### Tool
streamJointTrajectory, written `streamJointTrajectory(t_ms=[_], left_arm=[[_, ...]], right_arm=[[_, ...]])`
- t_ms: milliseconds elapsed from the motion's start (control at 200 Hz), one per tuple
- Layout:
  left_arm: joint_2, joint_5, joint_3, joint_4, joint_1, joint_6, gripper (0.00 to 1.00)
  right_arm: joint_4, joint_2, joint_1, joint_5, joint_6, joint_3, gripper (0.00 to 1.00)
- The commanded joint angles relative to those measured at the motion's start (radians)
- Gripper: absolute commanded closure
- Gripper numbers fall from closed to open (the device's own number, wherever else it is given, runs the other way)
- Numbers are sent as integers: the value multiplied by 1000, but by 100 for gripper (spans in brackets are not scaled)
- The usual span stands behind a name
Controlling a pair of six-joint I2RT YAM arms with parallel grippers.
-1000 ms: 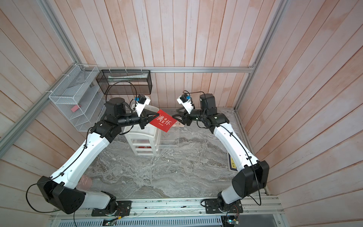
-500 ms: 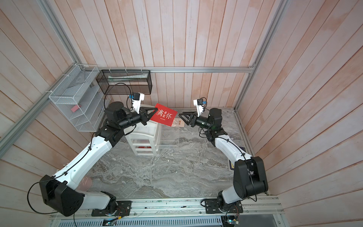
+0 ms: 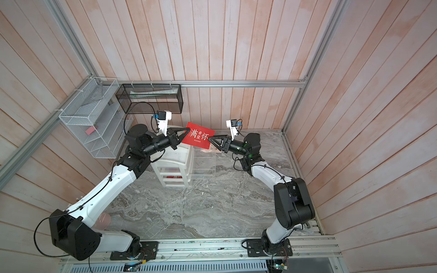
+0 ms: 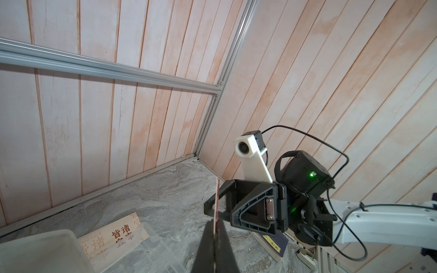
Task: Take the postcards out of the drawer
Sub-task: Place the postcard at the center of the board.
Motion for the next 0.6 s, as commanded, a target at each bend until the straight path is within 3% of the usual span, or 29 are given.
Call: streamJointTrajectory(t_ms=[0, 595], left_arm=[[-3, 25, -25, 69, -2, -28, 100], [27, -23, -64, 125, -1, -50, 100]], right_arm=[[70, 18, 19, -29, 32, 32, 53], [151, 27, 25, -68, 133, 51, 85]])
